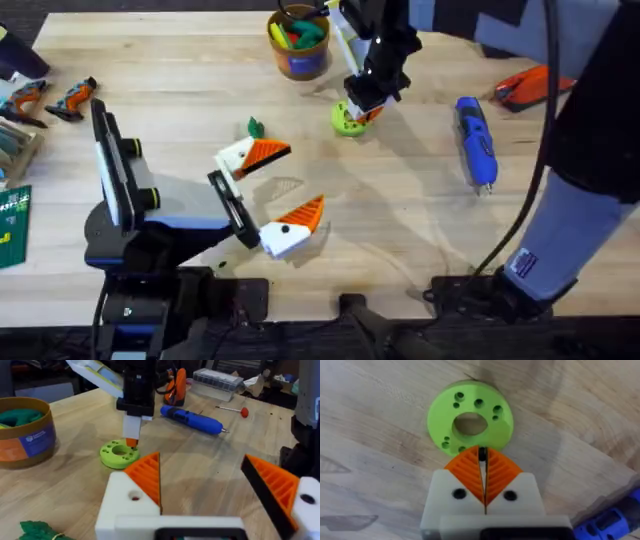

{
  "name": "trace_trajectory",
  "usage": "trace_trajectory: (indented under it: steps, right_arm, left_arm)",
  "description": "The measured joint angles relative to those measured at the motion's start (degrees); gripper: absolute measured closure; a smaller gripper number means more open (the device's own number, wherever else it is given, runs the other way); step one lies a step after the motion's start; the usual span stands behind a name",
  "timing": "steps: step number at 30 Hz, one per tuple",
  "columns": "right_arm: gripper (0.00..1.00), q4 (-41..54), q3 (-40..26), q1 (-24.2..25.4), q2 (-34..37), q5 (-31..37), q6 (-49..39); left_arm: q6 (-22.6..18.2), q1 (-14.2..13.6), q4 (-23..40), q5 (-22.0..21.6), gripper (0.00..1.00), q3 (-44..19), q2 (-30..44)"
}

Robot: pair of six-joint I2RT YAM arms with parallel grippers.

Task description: Pick up the gripper from the table and insert it into the empty holder that is missing its gripper. Then pick up a screw, insert it into the mounting hole, and use the screwdriver to tighten it. Finally, clean up the table by picking up the vegetable and placing it into the bucket.

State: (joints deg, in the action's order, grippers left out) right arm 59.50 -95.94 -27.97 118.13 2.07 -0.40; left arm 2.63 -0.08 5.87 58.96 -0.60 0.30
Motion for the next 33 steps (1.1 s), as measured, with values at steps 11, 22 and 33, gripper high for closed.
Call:
trace_trajectory:
  steps: [11, 22, 33]
  right_arm:
    - [0.995, 12.9, -16.1, 0.0, -2.7, 0.1, 0.0]
    - [0.995, 22.6, -33.3, -6.4, -3.5, 0.3, -2.2]
    - [0.995, 24.0, -38.1, -17.6, -3.5, 0.3, -5.1]
  left_arm:
    - [0.0, 0.0, 0.0, 0.0, 0.016, 0.0, 0.0]
    - [0.0, 0.0, 0.0, 0.0, 0.015, 0.0, 0.0]
    - [0.0, 0.0, 0.0, 0.0, 0.014, 0.0, 0.0]
